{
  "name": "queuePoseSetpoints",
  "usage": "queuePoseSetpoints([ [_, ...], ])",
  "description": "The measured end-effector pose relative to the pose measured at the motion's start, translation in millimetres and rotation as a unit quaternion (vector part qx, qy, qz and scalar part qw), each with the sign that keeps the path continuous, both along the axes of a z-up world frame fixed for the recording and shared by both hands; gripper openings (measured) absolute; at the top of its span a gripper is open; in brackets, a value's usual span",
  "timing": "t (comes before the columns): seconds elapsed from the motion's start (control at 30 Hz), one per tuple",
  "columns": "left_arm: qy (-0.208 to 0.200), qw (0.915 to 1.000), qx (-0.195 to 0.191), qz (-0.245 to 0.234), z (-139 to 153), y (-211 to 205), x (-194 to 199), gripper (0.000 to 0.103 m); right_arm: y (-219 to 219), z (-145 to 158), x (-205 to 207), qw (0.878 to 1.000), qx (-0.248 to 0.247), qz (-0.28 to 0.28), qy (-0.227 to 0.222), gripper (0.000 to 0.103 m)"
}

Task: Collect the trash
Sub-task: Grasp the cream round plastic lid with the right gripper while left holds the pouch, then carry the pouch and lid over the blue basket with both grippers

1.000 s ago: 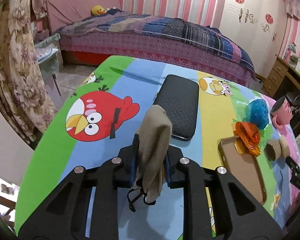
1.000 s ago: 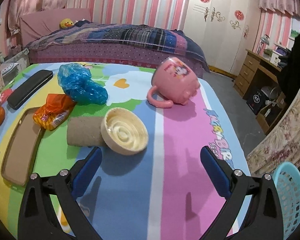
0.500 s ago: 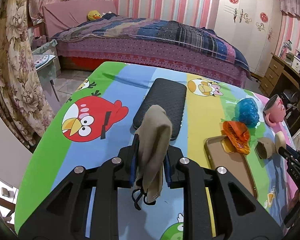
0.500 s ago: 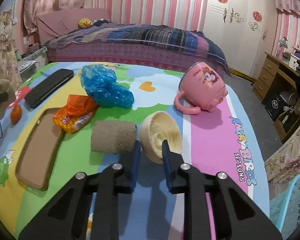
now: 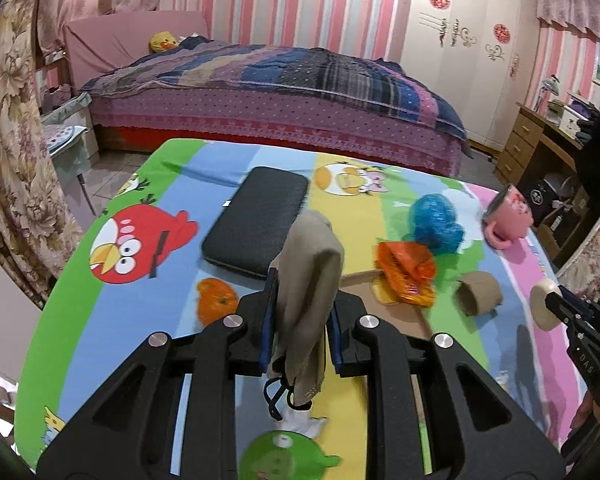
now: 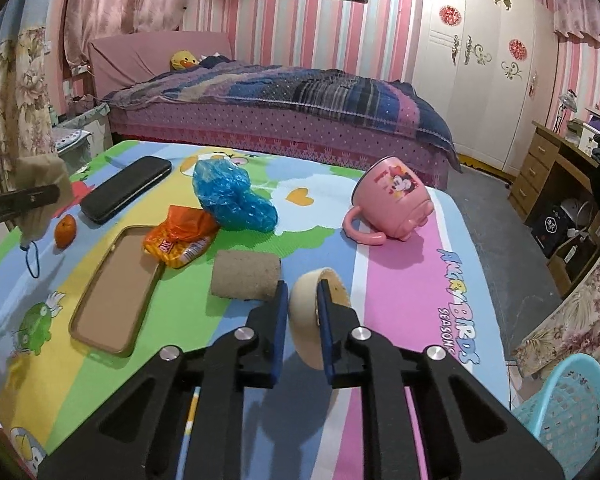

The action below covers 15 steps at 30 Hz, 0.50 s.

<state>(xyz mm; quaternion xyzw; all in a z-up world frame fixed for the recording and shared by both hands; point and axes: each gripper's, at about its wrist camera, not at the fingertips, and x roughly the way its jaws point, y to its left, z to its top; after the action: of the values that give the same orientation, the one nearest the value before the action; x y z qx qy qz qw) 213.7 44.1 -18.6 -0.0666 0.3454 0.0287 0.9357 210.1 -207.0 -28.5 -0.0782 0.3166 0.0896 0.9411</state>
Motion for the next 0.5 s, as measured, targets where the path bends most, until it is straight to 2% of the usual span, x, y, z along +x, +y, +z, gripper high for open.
queuePoseSetpoints([
  [0.5,-0.018,0.9975,0.003,-0.069,17.8,-74.1,-14.3,0.020,-40.9,20.9,-40.6,1.000,-0.003,-0.022,-0.008,0.015],
])
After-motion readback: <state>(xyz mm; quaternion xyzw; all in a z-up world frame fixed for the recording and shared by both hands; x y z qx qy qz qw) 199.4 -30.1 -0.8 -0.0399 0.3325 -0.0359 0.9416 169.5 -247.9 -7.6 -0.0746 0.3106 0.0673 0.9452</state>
